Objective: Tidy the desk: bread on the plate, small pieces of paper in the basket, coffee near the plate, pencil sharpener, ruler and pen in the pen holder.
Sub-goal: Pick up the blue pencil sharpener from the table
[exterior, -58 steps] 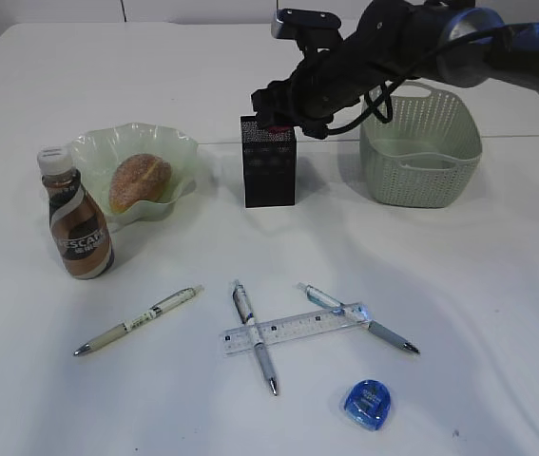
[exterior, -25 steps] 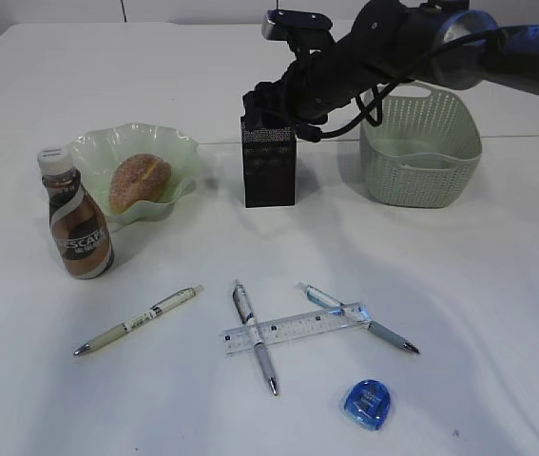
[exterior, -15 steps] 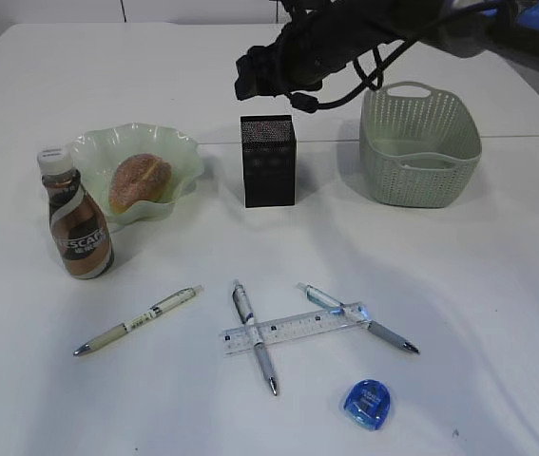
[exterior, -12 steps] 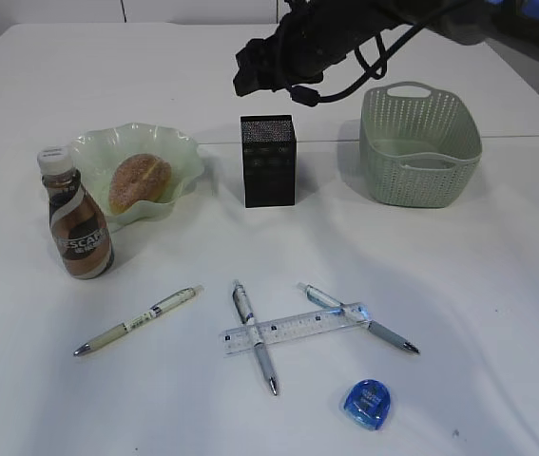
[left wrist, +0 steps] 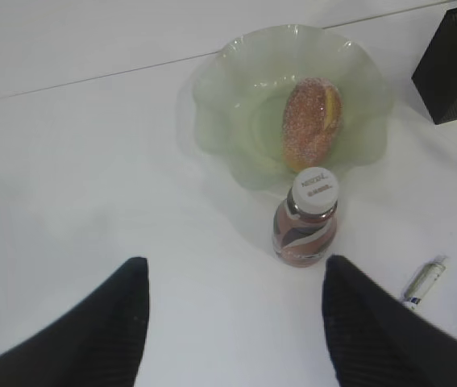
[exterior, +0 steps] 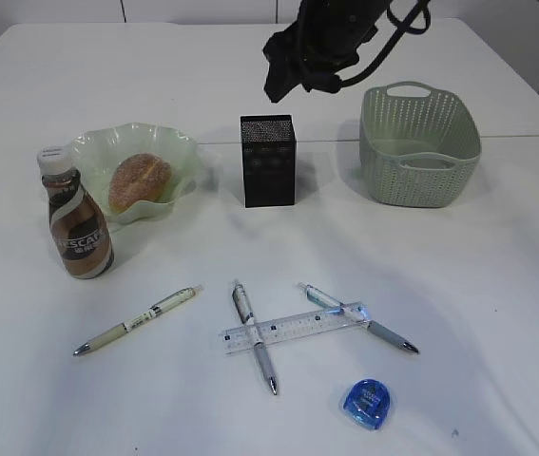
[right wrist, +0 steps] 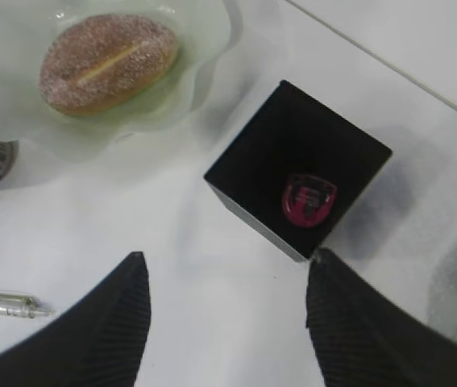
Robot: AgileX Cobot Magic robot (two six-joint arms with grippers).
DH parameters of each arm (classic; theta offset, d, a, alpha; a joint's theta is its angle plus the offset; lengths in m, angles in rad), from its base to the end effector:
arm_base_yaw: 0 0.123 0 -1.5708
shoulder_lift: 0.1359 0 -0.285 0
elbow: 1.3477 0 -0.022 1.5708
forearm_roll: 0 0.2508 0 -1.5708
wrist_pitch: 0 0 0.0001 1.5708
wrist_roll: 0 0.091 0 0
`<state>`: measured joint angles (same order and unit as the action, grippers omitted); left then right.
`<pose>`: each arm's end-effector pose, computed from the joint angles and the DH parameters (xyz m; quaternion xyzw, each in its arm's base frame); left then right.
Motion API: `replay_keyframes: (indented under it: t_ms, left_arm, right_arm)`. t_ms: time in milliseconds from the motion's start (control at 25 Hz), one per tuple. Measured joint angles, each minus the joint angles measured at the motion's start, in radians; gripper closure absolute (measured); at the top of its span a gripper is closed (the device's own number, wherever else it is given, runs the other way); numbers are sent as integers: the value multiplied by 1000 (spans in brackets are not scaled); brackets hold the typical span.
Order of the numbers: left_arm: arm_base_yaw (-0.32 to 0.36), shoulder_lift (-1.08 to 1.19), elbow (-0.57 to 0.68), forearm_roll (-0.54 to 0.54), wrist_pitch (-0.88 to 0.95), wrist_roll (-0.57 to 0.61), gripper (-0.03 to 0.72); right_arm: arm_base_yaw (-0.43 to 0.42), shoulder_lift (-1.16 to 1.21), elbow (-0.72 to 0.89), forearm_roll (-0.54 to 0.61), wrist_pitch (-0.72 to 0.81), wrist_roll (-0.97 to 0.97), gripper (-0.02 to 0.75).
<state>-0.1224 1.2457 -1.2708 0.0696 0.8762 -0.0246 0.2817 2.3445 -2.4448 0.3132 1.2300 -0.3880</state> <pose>0.2574 -0.0268 0.3900 0.0549 0.9176 0.0044 0.3937 0.4847 0.1678 0.2918 -0.3021 0.9045 0.1416 0.2658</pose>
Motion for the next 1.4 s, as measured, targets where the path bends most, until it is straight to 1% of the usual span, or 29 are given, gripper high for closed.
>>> replay_keyframes:
  t_ms: [160, 200, 320, 400, 480, 520, 600, 640, 680, 720, 760, 800, 840, 1000, 1080, 1120, 1200, 1280, 1320, 1360, 1400]
  left_arm:
    - [0, 0, 0, 2, 6, 0, 214]
    - [0, 0, 0, 4, 8, 0, 214]
    - [0, 0, 0, 4, 17, 0, 214]
    - [0, 0, 0, 4, 22, 0, 214]
    - [0, 0, 0, 4, 23, 0, 214]
    - [0, 0, 0, 4, 24, 0, 214]
    - [0, 0, 0, 4, 25, 0, 214]
    - [0, 0, 0, 4, 27, 0, 214]
    - [0, 0, 0, 4, 28, 0, 214]
    - [0, 0, 0, 4, 33, 0, 214]
    - [0, 0, 0, 4, 37, 0, 214]
    - [0, 0, 0, 4, 44, 0, 214]
    - [0, 0, 0, 4, 48, 0, 214]
    - [0, 0, 0, 4, 74, 0, 214]
    - [0, 0, 0, 4, 91, 0, 214]
    - [0, 0, -1, 4, 102, 0, 214]
    - [0, 0, -2, 4, 115, 0, 214]
    - [0, 0, -2, 1, 132, 0, 214]
    - [0, 0, -3, -1, 138, 0, 214]
    - [0, 0, -3, -2, 145, 0, 214]
    - [0, 0, -5, -2, 153, 0, 214]
  right_arm:
    - [0, -83, 30, -92, 17, 34, 257]
    - [0, -83, 30, -92, 17, 34, 257]
    - [0, -173, 98, -139, 19, 133, 257]
    - [0, -173, 98, -139, 19, 133, 257]
    - [0, -250, 194, -172, 21, 223, 257]
    - [0, -257, 206, -173, 21, 229, 257]
    - [0, -310, 291, -185, 21, 283, 257]
    - [0, -310, 291, -185, 21, 283, 257]
    - [0, -353, 361, -188, 21, 331, 257]
    - [0, -353, 361, -188, 21, 331, 257]
    - [0, -411, 449, -188, 21, 373, 258]
    - [0, -411, 449, -188, 21, 373, 258]
    - [0, -454, 511, -189, 21, 388, 258]
    - [0, -563, 681, -191, 21, 435, 258]
    - [0, -581, 711, -191, 21, 445, 258]
    - [0, -639, 819, -181, 19, 486, 258]
    - [0, -678, 904, -160, 19, 509, 258]
    - [0, -729, 1033, -115, 18, 522, 258]
    - [0, -732, 1043, -110, 18, 521, 258]
    - [0, -760, 1137, -78, 18, 526, 258]
    - [0, -771, 1189, -61, 15, 526, 258]
